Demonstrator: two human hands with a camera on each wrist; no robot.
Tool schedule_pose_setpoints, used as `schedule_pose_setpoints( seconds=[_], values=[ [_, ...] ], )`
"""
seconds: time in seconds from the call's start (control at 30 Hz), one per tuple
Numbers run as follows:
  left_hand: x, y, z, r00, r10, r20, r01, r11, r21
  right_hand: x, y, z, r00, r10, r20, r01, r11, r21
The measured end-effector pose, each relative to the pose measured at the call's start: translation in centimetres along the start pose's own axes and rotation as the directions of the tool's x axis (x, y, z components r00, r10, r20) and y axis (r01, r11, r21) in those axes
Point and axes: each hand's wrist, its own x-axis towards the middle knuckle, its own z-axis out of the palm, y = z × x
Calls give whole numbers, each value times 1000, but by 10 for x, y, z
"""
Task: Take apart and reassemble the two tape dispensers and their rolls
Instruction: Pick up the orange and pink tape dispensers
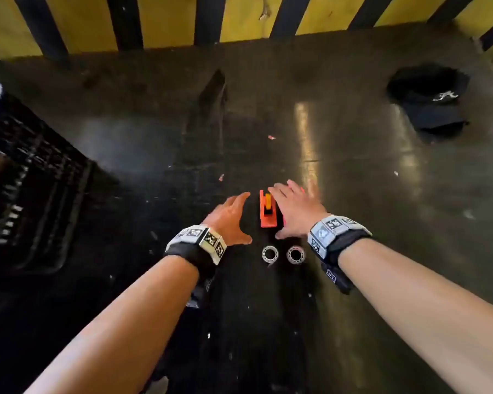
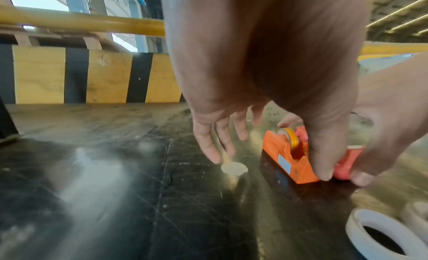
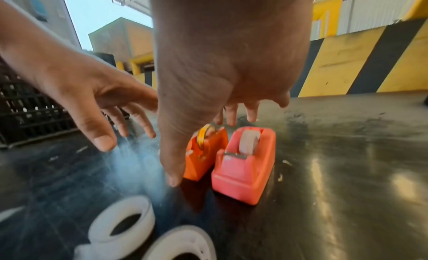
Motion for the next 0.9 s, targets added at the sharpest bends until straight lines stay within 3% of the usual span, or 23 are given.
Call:
schedule_pose_setpoints(
  seconds=[0.17, 0.4, 0.57, 0.9],
  values=[
    [10, -6, 4, 1000, -21, -3, 21, 999, -38, 12, -7, 4, 993, -33, -115, 28, 999, -45],
    [-18, -1, -3, 985, 125, -122, -138, 985, -103, -29, -18, 0, 937, -114, -331, 222, 925, 307],
    [-46, 3, -7, 982, 160, -104, -173, 975, -138, -62, -22, -5, 960, -54, -275, 203, 811, 549],
    [-61, 0, -11, 985, 159, -60, -166, 975, -148, -68, -32, -3, 980, -57, -189, 161, 784, 599]
  ],
)
